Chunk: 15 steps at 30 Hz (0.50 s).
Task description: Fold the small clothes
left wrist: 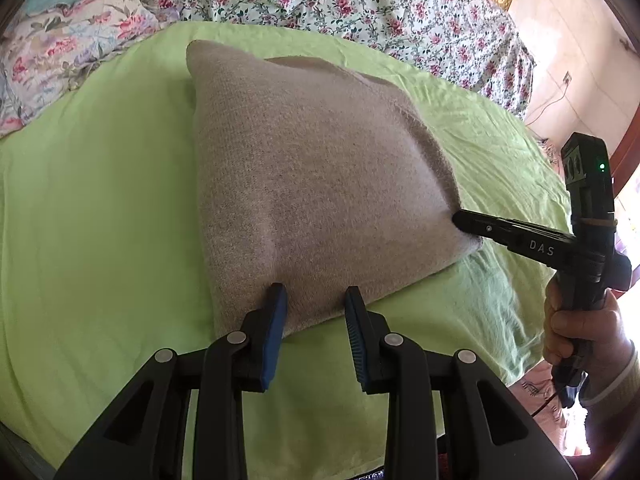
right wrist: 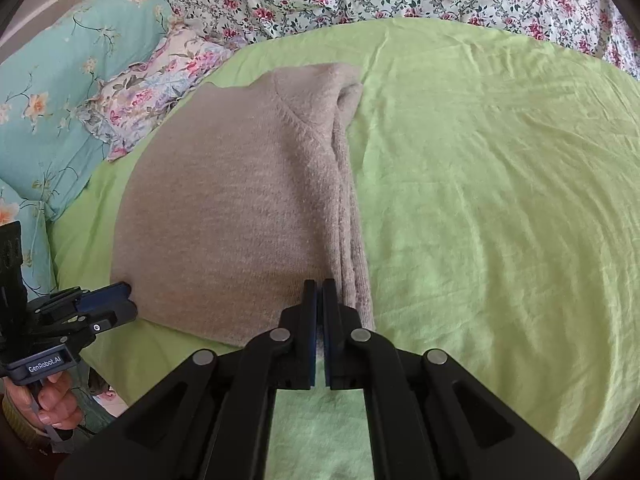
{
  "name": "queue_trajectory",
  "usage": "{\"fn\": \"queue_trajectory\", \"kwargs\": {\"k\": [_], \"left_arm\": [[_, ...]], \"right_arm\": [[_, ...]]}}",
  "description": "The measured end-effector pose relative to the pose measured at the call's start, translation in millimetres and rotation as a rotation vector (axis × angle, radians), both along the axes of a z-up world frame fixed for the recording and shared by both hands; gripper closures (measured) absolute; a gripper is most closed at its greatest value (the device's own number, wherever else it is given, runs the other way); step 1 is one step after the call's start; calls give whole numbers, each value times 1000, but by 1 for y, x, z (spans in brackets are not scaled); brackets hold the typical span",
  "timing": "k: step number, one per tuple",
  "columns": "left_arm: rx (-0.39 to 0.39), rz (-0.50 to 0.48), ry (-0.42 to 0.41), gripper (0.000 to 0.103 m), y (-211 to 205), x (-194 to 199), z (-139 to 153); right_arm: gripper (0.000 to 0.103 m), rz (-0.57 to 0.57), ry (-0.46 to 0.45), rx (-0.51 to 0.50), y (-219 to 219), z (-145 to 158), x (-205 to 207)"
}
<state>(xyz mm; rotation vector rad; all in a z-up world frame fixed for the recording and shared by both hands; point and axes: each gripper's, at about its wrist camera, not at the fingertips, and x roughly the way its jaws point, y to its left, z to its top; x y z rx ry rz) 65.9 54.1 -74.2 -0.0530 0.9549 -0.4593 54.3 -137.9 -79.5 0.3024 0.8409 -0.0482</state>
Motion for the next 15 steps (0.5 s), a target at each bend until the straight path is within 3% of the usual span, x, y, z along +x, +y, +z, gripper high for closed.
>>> {"fn": "queue_trajectory", "kwargs": {"k": [10, 15], "left_arm": [[-38, 22, 28, 71, 11, -7, 10], [-26, 26, -2, 62, 13, -12, 23]], "right_arm": [[100, -28, 11, 11, -1, 6, -15], [99, -38, -14, 47, -6, 21, -14]]}}
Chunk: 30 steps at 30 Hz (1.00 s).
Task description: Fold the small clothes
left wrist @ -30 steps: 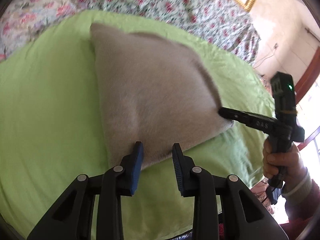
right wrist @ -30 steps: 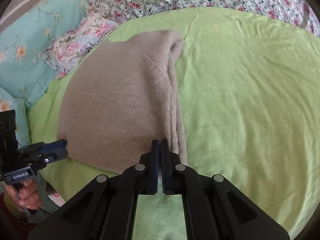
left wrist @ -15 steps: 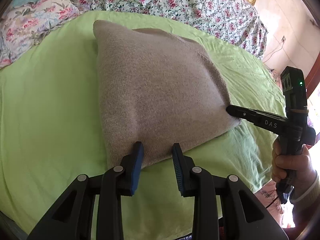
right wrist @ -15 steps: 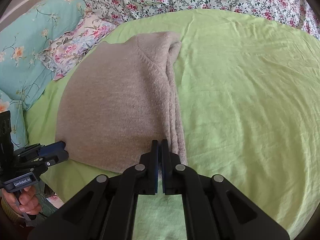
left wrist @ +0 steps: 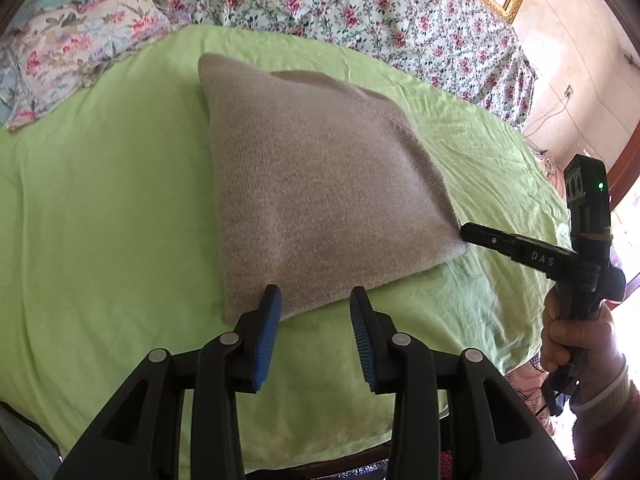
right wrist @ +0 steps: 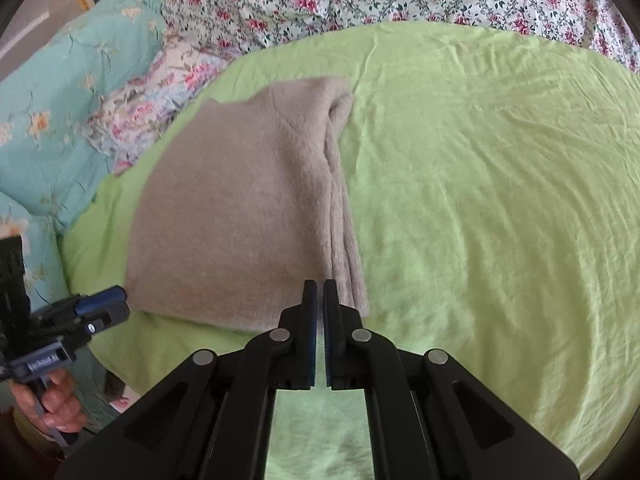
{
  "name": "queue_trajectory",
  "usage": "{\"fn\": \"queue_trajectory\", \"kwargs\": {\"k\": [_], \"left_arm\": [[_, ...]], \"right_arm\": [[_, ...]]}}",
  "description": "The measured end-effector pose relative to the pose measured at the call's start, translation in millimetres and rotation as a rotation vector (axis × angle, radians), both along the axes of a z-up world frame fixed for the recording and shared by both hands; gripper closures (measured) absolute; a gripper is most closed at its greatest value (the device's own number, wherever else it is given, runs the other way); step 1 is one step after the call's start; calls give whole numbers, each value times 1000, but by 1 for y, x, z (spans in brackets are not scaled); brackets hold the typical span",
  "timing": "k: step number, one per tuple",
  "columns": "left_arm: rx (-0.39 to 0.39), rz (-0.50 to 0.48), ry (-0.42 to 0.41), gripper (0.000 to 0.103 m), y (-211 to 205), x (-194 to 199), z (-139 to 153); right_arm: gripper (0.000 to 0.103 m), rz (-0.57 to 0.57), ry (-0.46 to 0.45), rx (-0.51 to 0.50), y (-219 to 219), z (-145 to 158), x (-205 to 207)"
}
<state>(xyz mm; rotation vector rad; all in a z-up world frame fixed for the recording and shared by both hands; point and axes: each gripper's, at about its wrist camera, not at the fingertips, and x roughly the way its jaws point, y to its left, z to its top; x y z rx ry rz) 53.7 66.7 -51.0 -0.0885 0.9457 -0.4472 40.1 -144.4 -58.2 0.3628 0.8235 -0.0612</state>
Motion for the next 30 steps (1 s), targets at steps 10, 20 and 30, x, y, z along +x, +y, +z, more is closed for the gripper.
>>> {"fn": "queue_trajectory", "kwargs": {"k": [10, 20, 30], "left_arm": [[-11, 96, -19, 55, 25, 27, 19], [-24, 148, -8, 54, 30, 73, 22], [-109, 203, 51, 50, 26, 168, 18]], "right_arm": [[99, -25, -79, 66, -28, 33, 58], [53, -60, -74, 237, -63, 20, 138], [94, -33, -42, 310, -81, 1, 187]]}}
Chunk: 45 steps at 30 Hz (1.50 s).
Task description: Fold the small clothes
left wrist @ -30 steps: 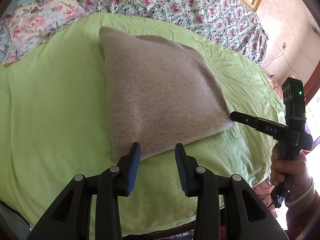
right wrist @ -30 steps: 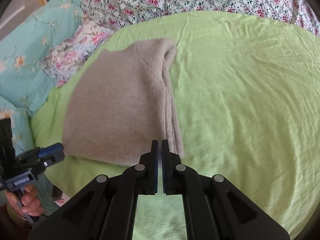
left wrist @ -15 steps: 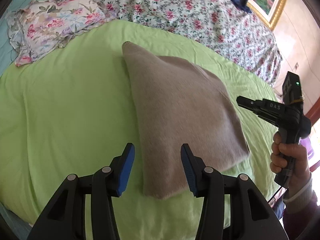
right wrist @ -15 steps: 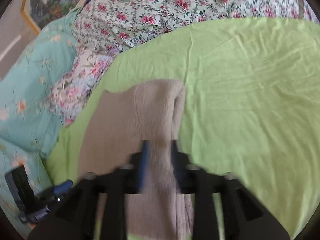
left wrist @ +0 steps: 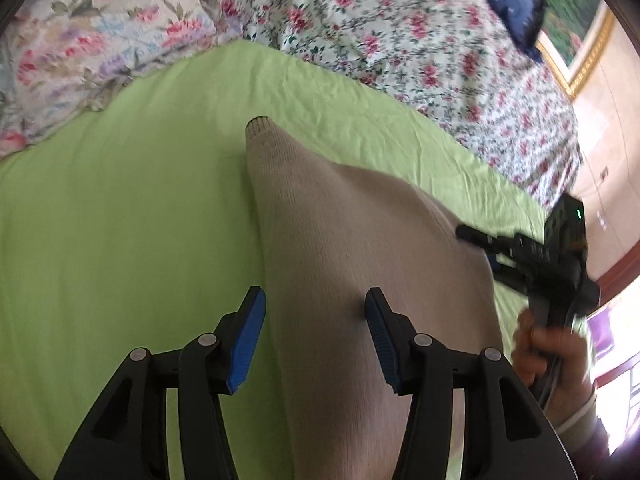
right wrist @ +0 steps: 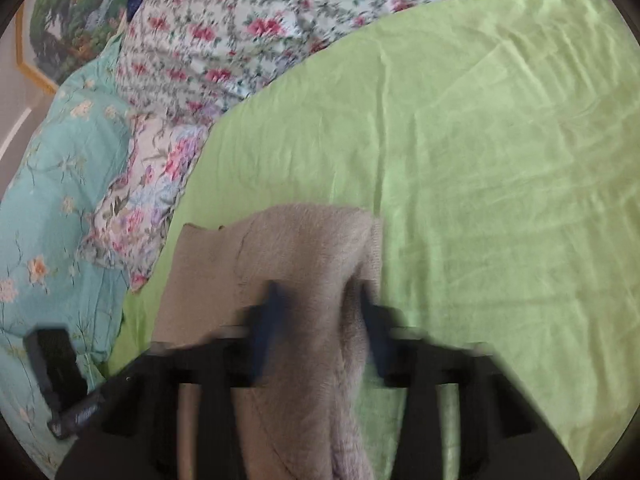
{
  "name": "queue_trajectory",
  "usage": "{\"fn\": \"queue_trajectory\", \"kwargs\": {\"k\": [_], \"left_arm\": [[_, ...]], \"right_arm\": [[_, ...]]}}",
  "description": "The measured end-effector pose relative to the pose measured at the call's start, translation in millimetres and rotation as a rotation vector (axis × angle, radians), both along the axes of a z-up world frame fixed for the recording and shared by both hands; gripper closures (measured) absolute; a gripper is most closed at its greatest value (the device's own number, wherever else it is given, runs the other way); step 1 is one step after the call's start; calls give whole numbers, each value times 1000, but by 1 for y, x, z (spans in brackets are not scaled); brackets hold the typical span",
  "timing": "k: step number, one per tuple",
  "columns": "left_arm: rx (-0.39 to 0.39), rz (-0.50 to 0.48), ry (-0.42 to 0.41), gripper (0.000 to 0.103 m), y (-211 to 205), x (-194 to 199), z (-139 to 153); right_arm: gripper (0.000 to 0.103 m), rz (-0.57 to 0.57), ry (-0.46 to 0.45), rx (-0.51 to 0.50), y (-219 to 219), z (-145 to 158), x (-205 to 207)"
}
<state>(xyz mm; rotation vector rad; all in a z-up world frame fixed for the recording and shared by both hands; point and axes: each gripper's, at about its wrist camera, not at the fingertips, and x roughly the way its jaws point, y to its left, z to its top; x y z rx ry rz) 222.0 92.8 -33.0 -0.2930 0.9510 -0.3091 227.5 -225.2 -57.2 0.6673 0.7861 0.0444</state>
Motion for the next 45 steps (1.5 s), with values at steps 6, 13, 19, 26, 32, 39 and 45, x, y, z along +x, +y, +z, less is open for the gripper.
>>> {"fn": "queue_trajectory", "kwargs": {"k": [6, 13, 19, 26, 32, 39, 45], "left_arm": [[73, 12, 11, 47, -16, 21, -10], [95, 29, 17, 45, -20, 18, -17], [99, 40, -7, 45, -14, -8, -8], [124, 48, -37, 40, -5, -54, 3], [159, 21, -38, 35, -3, -93, 2], [212, 4, 1, 27, 4, -142, -15], [277, -13, -14, 22, 6, -171, -19]], "right_arm": [[94, -53, -61, -127, 4, 15, -18], [70, -100, 11, -111, -5, -2, -23], [62, -114, -36, -124, 4, 25, -68], [56, -100, -35, -131, 36, 28, -117], [50, -63, -22, -189, 65, 27, -147], [39, -16, 7, -263, 91, 22, -176], [31, 39, 51, -319, 113, 10, -199]]}}
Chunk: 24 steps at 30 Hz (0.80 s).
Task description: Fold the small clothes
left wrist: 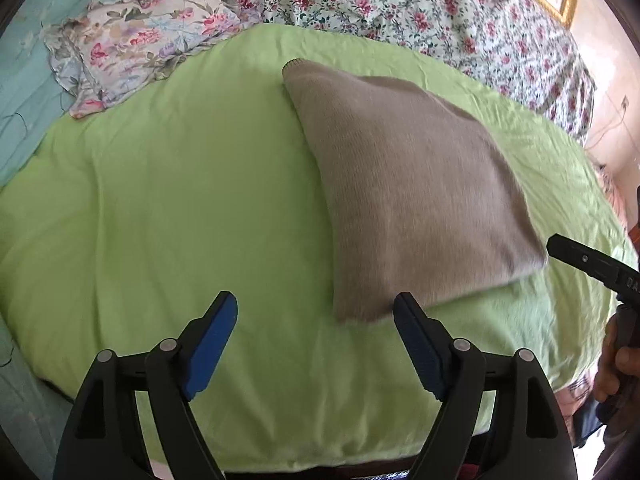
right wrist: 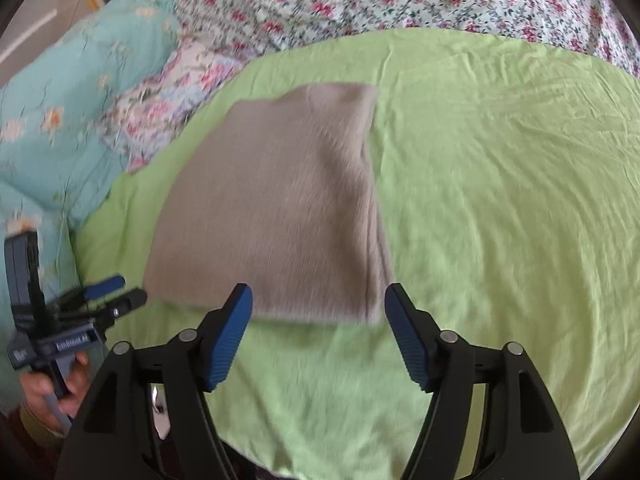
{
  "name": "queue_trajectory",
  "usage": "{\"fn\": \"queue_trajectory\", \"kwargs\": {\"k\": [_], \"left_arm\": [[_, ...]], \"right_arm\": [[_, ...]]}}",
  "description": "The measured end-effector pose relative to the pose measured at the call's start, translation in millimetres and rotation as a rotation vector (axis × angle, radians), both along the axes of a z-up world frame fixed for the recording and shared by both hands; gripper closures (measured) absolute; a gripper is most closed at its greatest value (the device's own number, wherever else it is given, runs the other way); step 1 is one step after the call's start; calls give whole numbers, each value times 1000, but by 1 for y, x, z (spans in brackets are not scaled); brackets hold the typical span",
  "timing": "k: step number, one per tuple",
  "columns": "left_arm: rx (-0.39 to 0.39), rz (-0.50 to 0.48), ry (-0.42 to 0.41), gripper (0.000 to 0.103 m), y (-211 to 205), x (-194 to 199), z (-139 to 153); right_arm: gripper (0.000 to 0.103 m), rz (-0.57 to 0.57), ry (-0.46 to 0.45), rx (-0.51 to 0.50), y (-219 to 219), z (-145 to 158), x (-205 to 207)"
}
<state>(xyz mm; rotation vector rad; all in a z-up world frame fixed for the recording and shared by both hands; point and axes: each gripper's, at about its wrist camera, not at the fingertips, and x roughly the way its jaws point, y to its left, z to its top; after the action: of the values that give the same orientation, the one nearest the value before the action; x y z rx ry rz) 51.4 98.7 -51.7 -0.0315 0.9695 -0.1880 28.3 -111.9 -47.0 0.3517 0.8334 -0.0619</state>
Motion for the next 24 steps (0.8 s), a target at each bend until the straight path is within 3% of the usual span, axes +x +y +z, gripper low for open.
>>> {"fn": "queue_trajectory", "kwargs": {"k": [7, 11, 14, 16, 18, 21, 24], "left_arm": [[47, -39, 11, 20, -4, -22, -3], [90, -94, -29, 19, -10, -34, 11], [116, -133, -81, 14, -17, -45, 32], [132, -156, -121, 3, -20, -51, 45], [139, -168, -147, 1, -23, -53, 52], [139, -167, -148, 1, -27, -47, 52], [136, -141, -112, 1, -27, -37, 41]], "right_arm": [[18, 78, 21, -43, 22, 1, -29], [14, 106, 30, -55, 27, 13, -42], [9, 121, -1, -82, 30, 31, -52], [1, 122, -34, -112, 32, 42, -57], [0, 125, -58, -152, 35, 47, -58], [0, 121, -34, -188, 35, 39, -49], [0, 102, -5, -140, 28, 23, -40]]}}
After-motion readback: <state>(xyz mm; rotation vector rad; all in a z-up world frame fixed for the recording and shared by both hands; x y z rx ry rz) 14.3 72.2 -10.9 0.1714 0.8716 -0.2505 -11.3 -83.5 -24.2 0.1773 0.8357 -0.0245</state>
